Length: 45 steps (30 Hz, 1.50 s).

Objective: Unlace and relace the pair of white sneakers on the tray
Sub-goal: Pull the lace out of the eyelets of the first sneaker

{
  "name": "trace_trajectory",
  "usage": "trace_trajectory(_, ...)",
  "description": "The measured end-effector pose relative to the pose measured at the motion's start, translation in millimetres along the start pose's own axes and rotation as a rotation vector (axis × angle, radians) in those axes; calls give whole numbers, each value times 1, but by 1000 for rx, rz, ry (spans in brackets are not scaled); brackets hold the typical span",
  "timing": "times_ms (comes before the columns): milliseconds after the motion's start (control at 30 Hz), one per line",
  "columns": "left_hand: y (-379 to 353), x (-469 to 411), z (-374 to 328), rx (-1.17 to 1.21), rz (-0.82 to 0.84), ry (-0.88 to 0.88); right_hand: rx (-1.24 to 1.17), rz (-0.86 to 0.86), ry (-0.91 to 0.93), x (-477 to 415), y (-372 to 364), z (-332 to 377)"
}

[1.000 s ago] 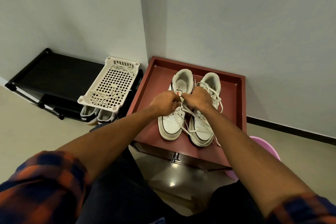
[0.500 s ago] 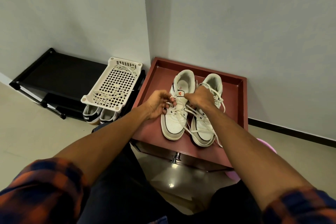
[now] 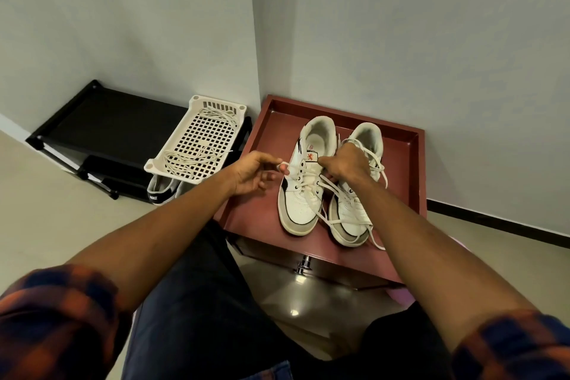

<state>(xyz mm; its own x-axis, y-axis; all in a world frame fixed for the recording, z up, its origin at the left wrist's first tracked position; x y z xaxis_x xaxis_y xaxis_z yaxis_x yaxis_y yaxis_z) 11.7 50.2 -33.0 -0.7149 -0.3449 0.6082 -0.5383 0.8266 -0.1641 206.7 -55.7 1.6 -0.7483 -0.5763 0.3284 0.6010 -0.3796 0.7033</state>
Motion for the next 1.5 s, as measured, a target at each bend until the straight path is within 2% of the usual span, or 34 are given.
trace_trajectory(67,10,1,12,-81,-57,37,2,-1,8,1,0,2)
trace_trajectory(133,12,1,10,-323,-163,-5,1,1,4,1,0,2)
trace_trajectory(200,6,0,-9,-574,-313,-161,-3,7,1,1,-1,2)
trace_trajectory(333,-28,2,-49,-1157,-499,-494,-4,-2,6,2,0,3)
trace_trajectory(400,-47,-2,-55,-1316,-463,-572,0,5,0,3,0,3)
trace_trajectory(500,-66,-12,-49,-1458,-375,-565,-14,23,-12,1,-1,1)
trace_trajectory(733,-57,2,-51,-1409,-436,-621,-40,44,-35,1,-2,-3)
trace_trajectory(933,30,24,-39,-1140,-738,-388,-112,100,-44,-5,-7,-2)
trace_trajectory(1000,26,23,-38,-1204,-724,-398,-113,92,-47,-4,-6,-4)
trace_trajectory(1200,-59,15,-52,-1399,-495,-685,-135,104,-48,-5,-4,-6)
trace_trajectory(1300,-81,0,-48,-1483,-451,-652,-136,113,-53,-5,-5,-9)
trace_trajectory(1500,-70,2,-49,-1396,-471,-635,-142,116,-73,-6,-2,-9)
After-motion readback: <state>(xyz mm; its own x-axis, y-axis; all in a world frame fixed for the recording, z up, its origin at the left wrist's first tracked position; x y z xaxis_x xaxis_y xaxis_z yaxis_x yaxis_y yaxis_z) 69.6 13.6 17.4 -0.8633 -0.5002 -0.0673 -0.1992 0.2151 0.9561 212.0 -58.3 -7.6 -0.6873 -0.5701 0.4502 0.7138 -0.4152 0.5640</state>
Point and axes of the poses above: each hand's wrist, its own x-axis away from the middle knuckle, its own y-axis out of the back of the hand, z = x × y, the point moved 8 cm from there along -x, towards the middle knuckle, and after that the axes turned 9 degrees about -x, right-handed, at the moved point
